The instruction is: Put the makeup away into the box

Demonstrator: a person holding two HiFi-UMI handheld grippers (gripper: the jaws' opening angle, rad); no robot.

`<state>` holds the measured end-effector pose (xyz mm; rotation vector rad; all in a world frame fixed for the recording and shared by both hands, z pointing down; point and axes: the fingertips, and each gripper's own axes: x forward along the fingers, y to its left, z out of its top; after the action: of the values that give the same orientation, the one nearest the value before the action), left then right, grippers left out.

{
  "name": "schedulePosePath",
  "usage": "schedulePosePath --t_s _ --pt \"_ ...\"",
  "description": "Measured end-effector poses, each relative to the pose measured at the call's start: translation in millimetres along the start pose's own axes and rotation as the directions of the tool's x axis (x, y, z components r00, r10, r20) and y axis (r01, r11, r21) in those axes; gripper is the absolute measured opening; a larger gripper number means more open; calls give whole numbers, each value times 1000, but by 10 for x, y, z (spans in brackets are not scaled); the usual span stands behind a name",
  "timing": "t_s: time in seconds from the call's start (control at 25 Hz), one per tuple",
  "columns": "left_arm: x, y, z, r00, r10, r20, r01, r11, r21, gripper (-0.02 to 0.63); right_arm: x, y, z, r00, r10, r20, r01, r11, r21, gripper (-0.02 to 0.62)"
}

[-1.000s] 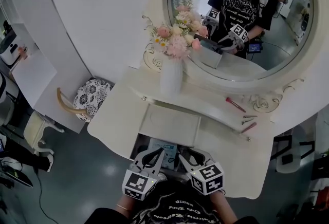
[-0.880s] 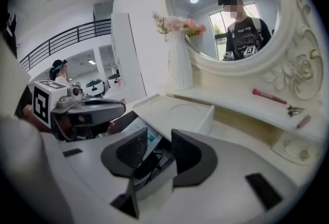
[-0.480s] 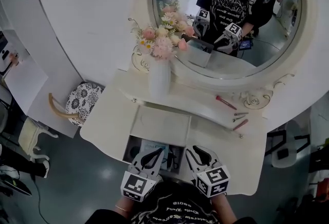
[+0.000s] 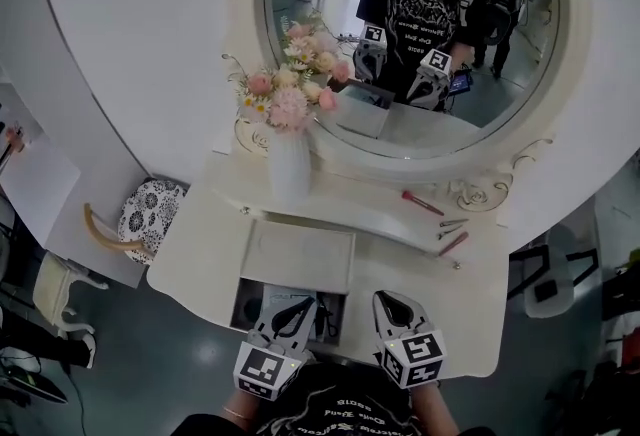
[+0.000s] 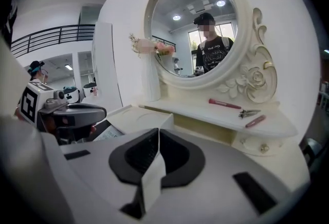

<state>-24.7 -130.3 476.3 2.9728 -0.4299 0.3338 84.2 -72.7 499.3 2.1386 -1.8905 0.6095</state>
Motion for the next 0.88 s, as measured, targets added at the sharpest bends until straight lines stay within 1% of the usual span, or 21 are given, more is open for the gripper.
schedulePosePath --t_s 0.2,0.32,0.56,0.88 --pt "56 -95 -21 1000 -26 -6 26 1000 2 16 -135 -105 -2 997 -55 52 56 998 -2 9" --pt "68 -129 -36 999 -31 -7 31 1000 1 17 -171 -117 -8 996 -70 59 73 997 -35 9" --pt "72 -159 -43 1000 -25 -5 25 1000 1 17 -184 -72 8 995 -62 72 68 994 -87 8" --pt "55 -189 -75 1000 -20 -5 20 1000 -1 15 -197 -49 -21 996 -54 70 61 993 -98 8"
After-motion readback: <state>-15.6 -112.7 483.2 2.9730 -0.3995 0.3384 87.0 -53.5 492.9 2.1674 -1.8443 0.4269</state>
